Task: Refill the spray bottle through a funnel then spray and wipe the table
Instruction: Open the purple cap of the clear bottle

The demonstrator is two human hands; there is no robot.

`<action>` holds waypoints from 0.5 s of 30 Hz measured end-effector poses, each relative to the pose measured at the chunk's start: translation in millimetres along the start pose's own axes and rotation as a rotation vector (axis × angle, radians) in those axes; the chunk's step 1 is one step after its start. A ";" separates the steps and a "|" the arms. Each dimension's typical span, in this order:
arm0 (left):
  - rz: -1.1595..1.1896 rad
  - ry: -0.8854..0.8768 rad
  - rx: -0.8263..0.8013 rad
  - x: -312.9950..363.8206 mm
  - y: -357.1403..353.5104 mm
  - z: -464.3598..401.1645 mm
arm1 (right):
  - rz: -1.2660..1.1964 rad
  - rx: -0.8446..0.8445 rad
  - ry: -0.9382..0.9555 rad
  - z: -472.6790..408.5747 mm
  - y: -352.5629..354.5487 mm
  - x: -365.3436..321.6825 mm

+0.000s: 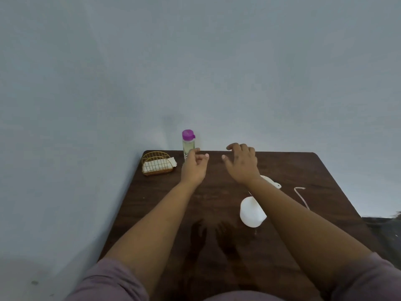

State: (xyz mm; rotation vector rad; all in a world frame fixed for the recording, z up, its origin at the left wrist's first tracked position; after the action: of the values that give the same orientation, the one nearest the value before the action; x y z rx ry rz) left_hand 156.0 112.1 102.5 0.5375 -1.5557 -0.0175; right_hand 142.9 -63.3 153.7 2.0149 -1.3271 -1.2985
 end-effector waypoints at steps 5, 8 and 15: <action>-0.044 0.046 0.083 -11.5 22.7 -36.2 | -0.039 -0.154 0.095 -28.6 -45.8 -31.3; -0.096 0.056 0.111 -19.1 24.2 -59.0 | -0.029 -0.254 0.123 -52.2 -73.3 -44.0; -0.250 0.105 0.114 -31.4 12.8 -108.5 | 0.001 -0.460 0.161 -105.3 -137.9 -58.2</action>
State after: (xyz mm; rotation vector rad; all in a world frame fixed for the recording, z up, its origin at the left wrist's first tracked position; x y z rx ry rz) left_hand 253.4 168.4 85.5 0.8080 -1.3852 -0.0903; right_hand 295.3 35.9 132.7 1.7505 -0.8595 -1.2708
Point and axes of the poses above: each hand's wrist, its own z-axis away from the middle knuckle, its own y-axis out of the back of the hand, x = y × z, the point moved 10 cm from there along -z, towards the middle knuckle, and after that the axes turned 11 degrees about x, right-handed, at the moved point
